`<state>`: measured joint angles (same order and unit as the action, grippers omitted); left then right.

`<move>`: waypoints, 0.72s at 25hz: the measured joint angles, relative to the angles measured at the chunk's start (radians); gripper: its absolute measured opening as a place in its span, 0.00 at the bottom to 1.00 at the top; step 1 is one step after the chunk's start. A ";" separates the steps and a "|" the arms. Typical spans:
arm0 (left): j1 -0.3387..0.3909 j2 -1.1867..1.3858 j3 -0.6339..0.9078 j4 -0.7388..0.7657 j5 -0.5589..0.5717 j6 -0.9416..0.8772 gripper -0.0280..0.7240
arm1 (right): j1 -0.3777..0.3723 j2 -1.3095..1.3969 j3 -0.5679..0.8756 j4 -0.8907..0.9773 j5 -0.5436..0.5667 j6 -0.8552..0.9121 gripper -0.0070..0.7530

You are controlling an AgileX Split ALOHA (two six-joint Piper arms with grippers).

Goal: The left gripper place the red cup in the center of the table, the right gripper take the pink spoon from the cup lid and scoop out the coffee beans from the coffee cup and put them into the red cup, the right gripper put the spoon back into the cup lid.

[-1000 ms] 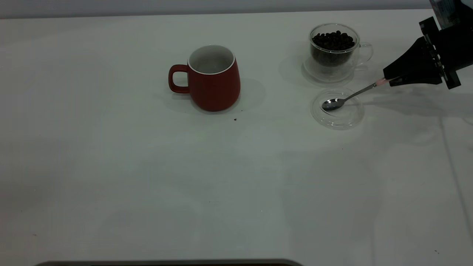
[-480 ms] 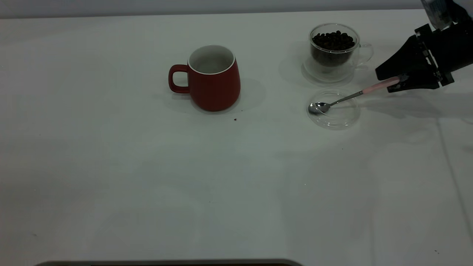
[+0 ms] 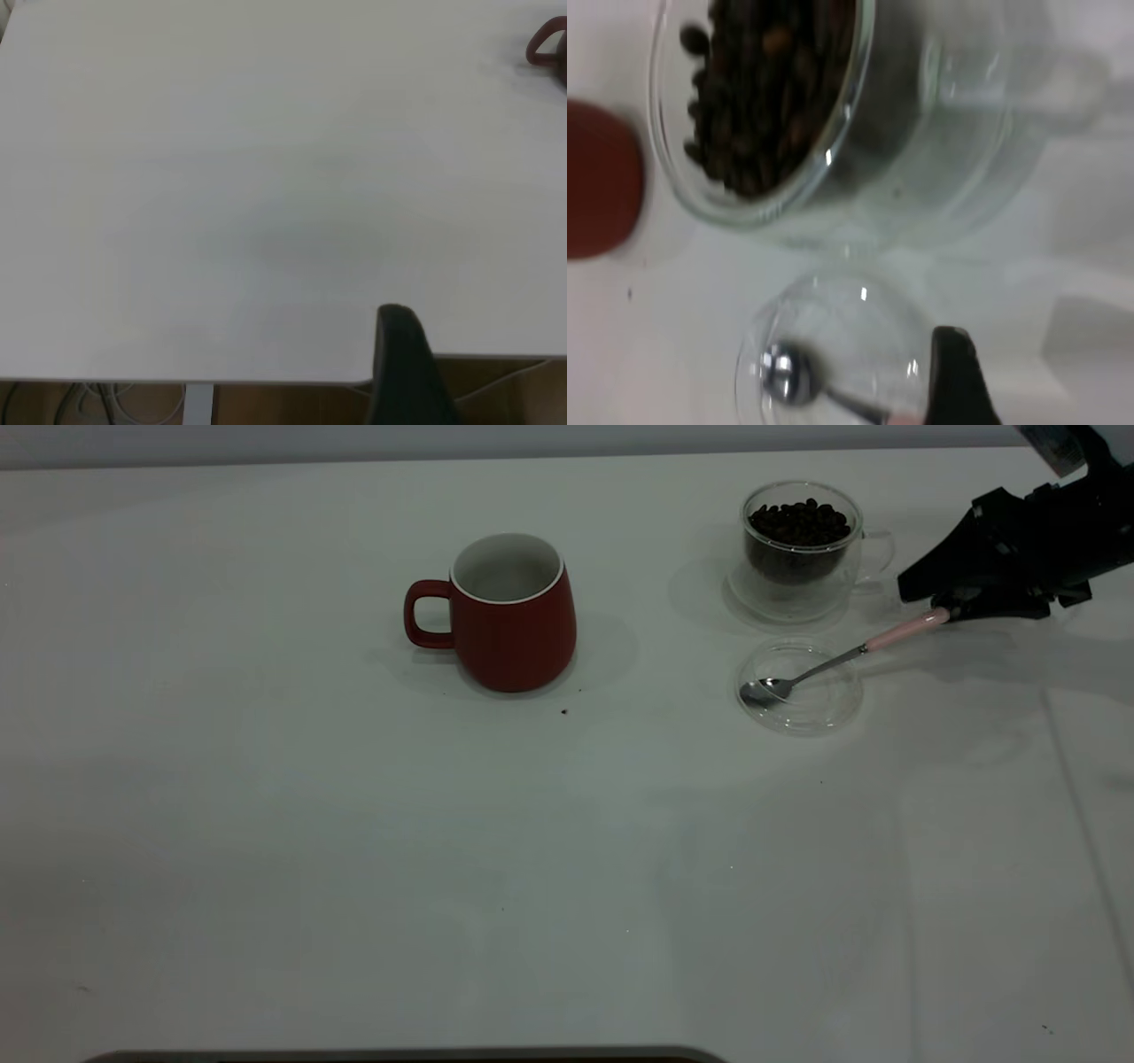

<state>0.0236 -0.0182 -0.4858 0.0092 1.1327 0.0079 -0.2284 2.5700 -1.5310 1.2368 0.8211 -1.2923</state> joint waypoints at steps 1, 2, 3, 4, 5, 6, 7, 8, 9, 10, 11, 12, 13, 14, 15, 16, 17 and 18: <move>0.000 0.000 0.000 0.000 0.000 0.000 0.70 | 0.001 0.000 0.000 0.020 -0.012 -0.017 0.70; 0.000 0.000 0.000 0.000 0.000 0.000 0.70 | 0.001 -0.001 0.000 0.049 -0.029 -0.034 0.70; 0.000 0.000 0.000 0.000 0.000 0.000 0.70 | 0.001 -0.003 0.000 0.068 -0.049 -0.050 0.70; 0.000 0.000 0.000 0.000 0.000 0.000 0.70 | 0.001 -0.010 0.000 0.082 -0.069 -0.061 0.70; 0.000 0.000 0.000 0.000 0.000 0.000 0.70 | 0.001 -0.021 0.000 0.091 -0.090 -0.068 0.70; 0.000 0.000 0.000 0.000 0.000 0.000 0.70 | 0.001 -0.038 0.000 0.095 -0.105 -0.069 0.70; 0.000 0.000 0.000 0.000 0.000 0.000 0.70 | 0.001 -0.059 0.002 0.098 -0.114 -0.069 0.70; 0.000 0.000 0.000 0.000 0.000 0.000 0.70 | 0.001 -0.100 0.012 0.099 -0.118 -0.062 0.70; 0.000 0.000 0.000 0.000 0.000 0.000 0.70 | 0.001 -0.138 0.027 0.099 -0.118 -0.047 0.70; 0.000 0.000 0.000 0.000 0.000 0.000 0.70 | 0.001 -0.192 0.044 0.101 -0.110 -0.027 0.70; 0.000 0.000 0.000 0.000 0.000 0.000 0.70 | 0.001 -0.252 0.066 0.102 -0.093 0.011 0.70; 0.000 0.000 0.000 0.000 0.000 0.000 0.70 | 0.001 -0.306 0.090 0.102 -0.055 0.056 0.70; 0.000 0.000 0.000 0.000 0.000 0.000 0.70 | 0.003 -0.374 0.114 0.098 0.007 0.098 0.69; 0.000 0.000 0.000 0.000 0.000 0.000 0.70 | 0.013 -0.441 0.136 0.082 0.088 0.126 0.69; 0.000 0.000 0.000 0.000 0.000 0.000 0.70 | 0.027 -0.497 0.152 0.049 0.166 0.154 0.69; 0.000 0.000 0.000 0.000 0.000 0.000 0.70 | 0.054 -0.564 0.172 -0.016 0.248 0.181 0.69; 0.000 0.000 0.000 0.000 0.000 0.000 0.70 | 0.083 -0.633 0.193 -0.111 0.301 0.211 0.69; 0.000 0.000 0.000 0.000 0.000 0.000 0.70 | 0.124 -0.691 0.223 -0.231 0.329 0.269 0.69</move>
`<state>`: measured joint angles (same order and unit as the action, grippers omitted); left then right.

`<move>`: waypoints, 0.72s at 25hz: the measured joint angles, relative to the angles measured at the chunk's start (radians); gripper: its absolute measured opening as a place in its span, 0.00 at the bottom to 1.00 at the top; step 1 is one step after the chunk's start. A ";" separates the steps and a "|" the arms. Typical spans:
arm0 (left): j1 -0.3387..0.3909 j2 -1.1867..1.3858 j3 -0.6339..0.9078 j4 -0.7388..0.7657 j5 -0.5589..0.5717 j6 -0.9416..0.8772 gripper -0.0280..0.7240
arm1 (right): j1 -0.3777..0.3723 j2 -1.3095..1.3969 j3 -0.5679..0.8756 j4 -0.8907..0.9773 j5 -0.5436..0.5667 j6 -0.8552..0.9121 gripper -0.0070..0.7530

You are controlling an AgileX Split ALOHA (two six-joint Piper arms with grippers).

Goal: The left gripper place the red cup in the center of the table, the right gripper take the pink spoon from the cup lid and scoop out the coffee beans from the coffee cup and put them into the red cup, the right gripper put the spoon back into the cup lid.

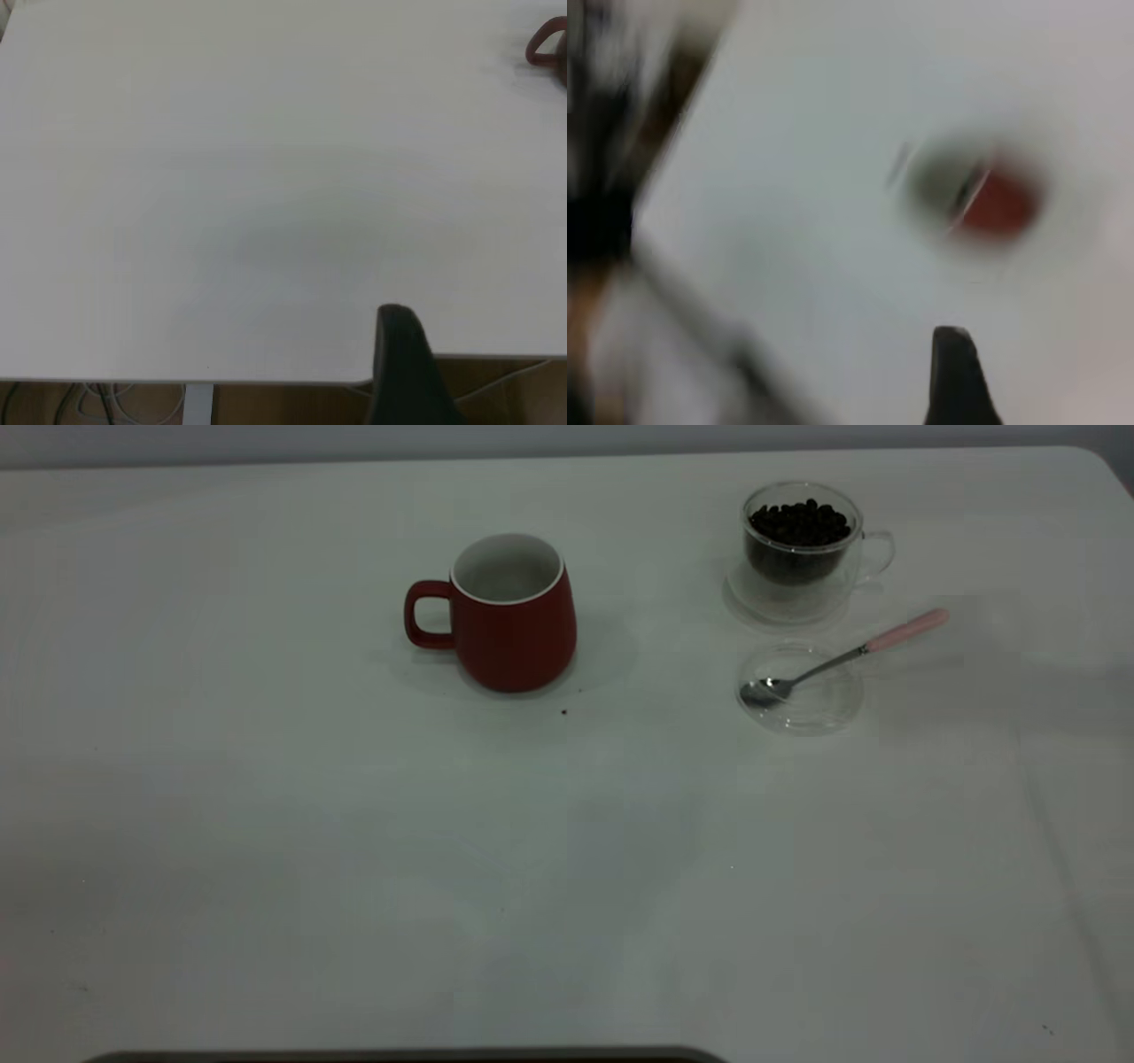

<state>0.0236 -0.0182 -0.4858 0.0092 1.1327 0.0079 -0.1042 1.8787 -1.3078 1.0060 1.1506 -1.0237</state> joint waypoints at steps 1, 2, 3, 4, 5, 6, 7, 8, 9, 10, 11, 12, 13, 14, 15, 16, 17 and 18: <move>0.000 0.000 0.000 0.000 0.000 0.000 0.70 | 0.043 -0.068 0.037 -0.115 0.022 0.081 0.69; 0.000 0.000 0.000 0.000 0.000 0.000 0.70 | 0.081 -0.136 0.080 -0.253 0.038 0.180 0.69; 0.000 0.000 0.000 0.000 0.000 0.000 0.70 | 0.108 -0.194 0.118 -0.386 0.048 0.274 0.68; 0.000 0.000 0.000 0.000 0.000 0.000 0.70 | 0.135 -0.275 0.166 -0.483 0.051 0.387 0.68; 0.000 0.000 0.000 0.000 0.000 0.000 0.70 | 0.146 -0.347 0.216 -0.582 0.054 0.494 0.67; 0.000 0.000 0.000 0.000 0.000 0.000 0.70 | 0.153 -0.408 0.269 -0.667 0.054 0.572 0.67; 0.000 0.000 0.000 0.000 0.000 0.000 0.70 | 0.154 -0.469 0.316 -0.713 0.046 0.648 0.67; 0.000 0.000 0.000 0.000 0.000 0.000 0.70 | 0.154 -0.542 0.375 -0.753 0.031 0.705 0.67; 0.000 0.000 0.000 0.000 0.000 0.000 0.70 | 0.154 -0.614 0.435 -0.794 0.009 0.748 0.67; 0.000 0.000 0.000 0.000 0.000 0.000 0.70 | 0.154 -0.685 0.483 -0.826 -0.014 0.776 0.67; 0.000 0.000 0.000 0.000 0.000 0.001 0.70 | 0.154 -0.742 0.538 -0.848 -0.034 0.803 0.67; 0.000 0.000 0.000 0.000 0.000 0.001 0.70 | 0.154 -0.806 0.588 -0.867 -0.053 0.825 0.67; 0.000 0.000 0.000 0.000 0.000 0.002 0.70 | 0.154 -0.864 0.627 -0.882 -0.073 0.844 0.67; 0.000 0.000 0.000 0.000 0.000 0.002 0.70 | 0.154 -0.918 0.676 -0.893 -0.090 0.869 0.67; 0.000 0.000 0.000 0.000 0.000 0.002 0.70 | 0.154 -0.960 0.707 -0.901 -0.098 0.885 0.67; 0.000 0.000 0.000 0.000 0.000 0.002 0.70 | 0.154 -1.007 0.742 -0.910 -0.102 0.904 0.67; 0.000 0.000 0.000 0.000 0.000 0.002 0.70 | 0.154 -1.052 0.770 -0.922 -0.105 0.916 0.67; 0.000 0.000 0.000 0.000 0.000 0.002 0.70 | 0.154 -1.087 0.798 -0.933 -0.102 0.926 0.67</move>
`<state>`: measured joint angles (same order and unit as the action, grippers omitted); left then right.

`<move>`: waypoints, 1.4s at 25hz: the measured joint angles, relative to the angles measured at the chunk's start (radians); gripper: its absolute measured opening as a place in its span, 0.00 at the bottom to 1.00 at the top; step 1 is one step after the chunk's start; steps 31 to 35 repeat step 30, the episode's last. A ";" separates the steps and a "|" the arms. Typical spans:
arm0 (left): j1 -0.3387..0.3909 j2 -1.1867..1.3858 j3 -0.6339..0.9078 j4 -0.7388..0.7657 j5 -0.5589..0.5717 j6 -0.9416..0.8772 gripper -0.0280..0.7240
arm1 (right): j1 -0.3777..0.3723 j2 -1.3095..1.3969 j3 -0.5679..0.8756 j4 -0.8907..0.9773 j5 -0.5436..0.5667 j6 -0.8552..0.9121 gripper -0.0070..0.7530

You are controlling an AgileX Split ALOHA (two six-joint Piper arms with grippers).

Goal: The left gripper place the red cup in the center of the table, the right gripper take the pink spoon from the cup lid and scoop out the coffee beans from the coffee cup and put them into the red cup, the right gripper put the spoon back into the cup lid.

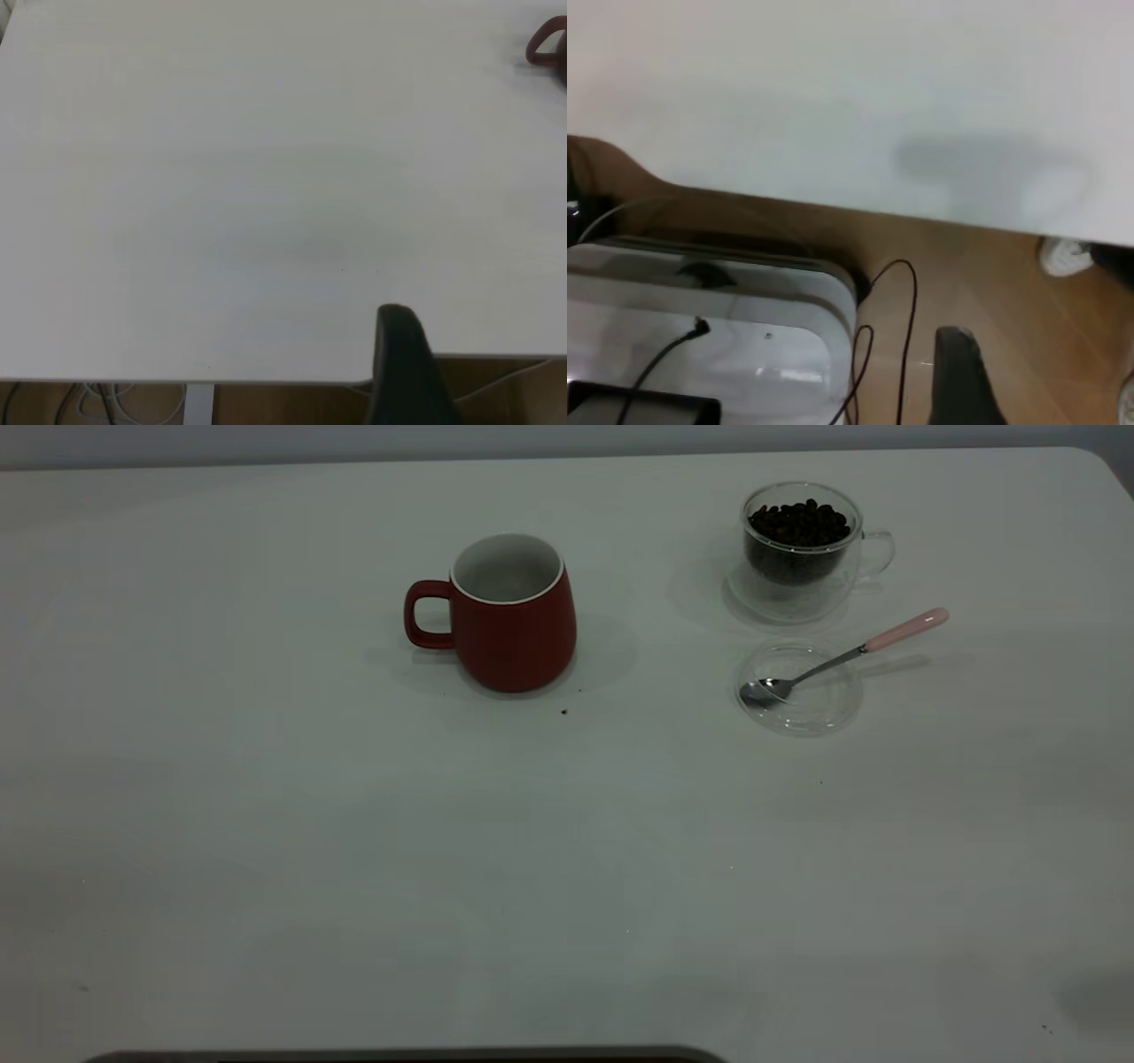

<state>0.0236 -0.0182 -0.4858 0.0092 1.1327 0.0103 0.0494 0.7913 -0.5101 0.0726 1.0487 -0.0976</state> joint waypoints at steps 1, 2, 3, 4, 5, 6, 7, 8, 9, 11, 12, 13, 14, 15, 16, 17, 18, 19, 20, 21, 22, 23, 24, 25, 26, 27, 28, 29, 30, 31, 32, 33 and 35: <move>0.000 0.000 0.000 0.000 0.000 0.000 0.70 | 0.000 -0.038 0.014 -0.013 0.017 0.006 0.67; 0.000 0.000 0.000 0.000 0.000 0.000 0.70 | 0.000 -0.071 0.020 -0.028 0.037 0.011 0.67; 0.000 0.000 0.000 0.000 0.000 0.000 0.70 | 0.000 -0.096 0.022 -0.033 0.052 0.015 0.67; 0.000 0.000 0.000 0.000 0.000 0.000 0.70 | 0.000 -0.126 0.023 -0.037 0.058 0.016 0.67; 0.000 0.000 0.000 0.000 0.000 0.000 0.70 | 0.000 -0.162 0.025 -0.039 0.062 0.017 0.67; 0.000 0.000 0.000 0.000 0.000 0.000 0.70 | 0.000 -0.188 0.025 -0.039 0.063 0.018 0.67; 0.000 0.000 0.000 0.000 0.000 0.000 0.70 | 0.000 -0.216 0.025 -0.039 0.066 0.019 0.67; 0.000 0.000 0.000 0.000 0.000 0.000 0.70 | 0.000 -0.257 0.025 -0.039 0.067 0.019 0.67; 0.000 0.000 0.000 0.000 0.000 0.000 0.70 | 0.000 -0.288 0.025 -0.039 0.068 0.019 0.67; 0.000 0.000 0.000 0.000 0.000 0.000 0.70 | 0.000 -0.366 0.025 -0.039 0.073 0.019 0.67; 0.000 0.000 0.000 0.000 0.000 0.000 0.70 | 0.000 -0.420 0.025 -0.039 0.074 0.019 0.67; 0.000 0.000 0.000 0.000 0.000 0.000 0.70 | 0.000 -0.461 0.025 -0.039 0.077 0.019 0.67; 0.000 0.000 0.000 0.000 0.000 0.000 0.70 | 0.000 -0.504 0.025 -0.039 0.080 0.019 0.67; 0.000 0.000 0.000 0.000 0.000 0.000 0.70 | 0.000 -0.555 0.025 -0.039 0.083 0.019 0.67; 0.000 0.000 0.000 0.000 0.000 0.000 0.70 | 0.000 -0.615 0.025 -0.039 0.086 0.019 0.67; 0.000 0.000 0.000 0.000 0.000 0.000 0.70 | 0.000 -0.660 0.025 -0.039 0.089 0.019 0.67; 0.000 0.000 0.000 0.000 0.000 0.000 0.70 | 0.000 -0.705 0.025 -0.039 0.092 0.019 0.67; 0.000 0.000 0.000 0.000 0.000 0.000 0.70 | 0.000 -0.740 0.025 -0.039 0.100 0.019 0.67; 0.000 0.000 0.000 0.000 0.001 0.000 0.70 | 0.001 -0.754 0.022 -0.039 0.111 0.019 0.67; 0.000 0.000 0.000 0.000 0.001 0.000 0.70 | 0.001 -0.754 0.019 -0.039 0.116 0.019 0.67; 0.000 0.000 0.000 0.000 0.001 0.000 0.70 | 0.001 -0.754 0.018 -0.039 0.116 0.019 0.67; 0.000 0.000 0.000 0.000 0.001 0.000 0.70 | 0.001 -0.754 0.018 -0.039 0.116 0.019 0.67; 0.000 0.000 0.000 0.000 0.001 0.000 0.70 | 0.001 -0.757 0.018 -0.039 0.117 0.019 0.67; 0.000 0.000 0.000 0.000 0.001 -0.001 0.70 | 0.001 -0.758 0.018 -0.039 0.118 0.019 0.67; 0.000 0.000 0.000 0.000 0.001 -0.001 0.70 | 0.001 -0.759 0.018 -0.039 0.118 0.019 0.67; 0.000 0.000 0.000 0.000 0.001 -0.001 0.70 | 0.001 -0.760 0.018 -0.039 0.118 0.019 0.67; 0.000 0.000 0.000 0.000 0.001 -0.001 0.70 | 0.001 -0.761 0.018 -0.039 0.118 0.019 0.67; 0.000 0.000 0.000 0.000 0.001 -0.001 0.70 | 0.001 -0.762 0.018 -0.039 0.119 0.019 0.67; 0.000 0.000 0.000 0.000 0.001 -0.002 0.70 | 0.001 -0.763 0.018 -0.039 0.119 0.019 0.67; 0.000 0.000 0.000 0.000 0.001 -0.002 0.70 | 0.001 -0.763 0.018 -0.039 0.119 0.019 0.67; 0.000 0.000 0.000 0.000 0.001 -0.002 0.70 | 0.001 -0.763 0.018 -0.039 0.119 0.019 0.67; 0.000 0.000 0.000 0.000 0.001 -0.002 0.70 | 0.001 -0.763 0.018 -0.039 0.119 0.019 0.67; 0.000 0.000 0.000 0.000 0.001 -0.002 0.70 | 0.001 -0.763 0.018 -0.039 0.119 0.019 0.67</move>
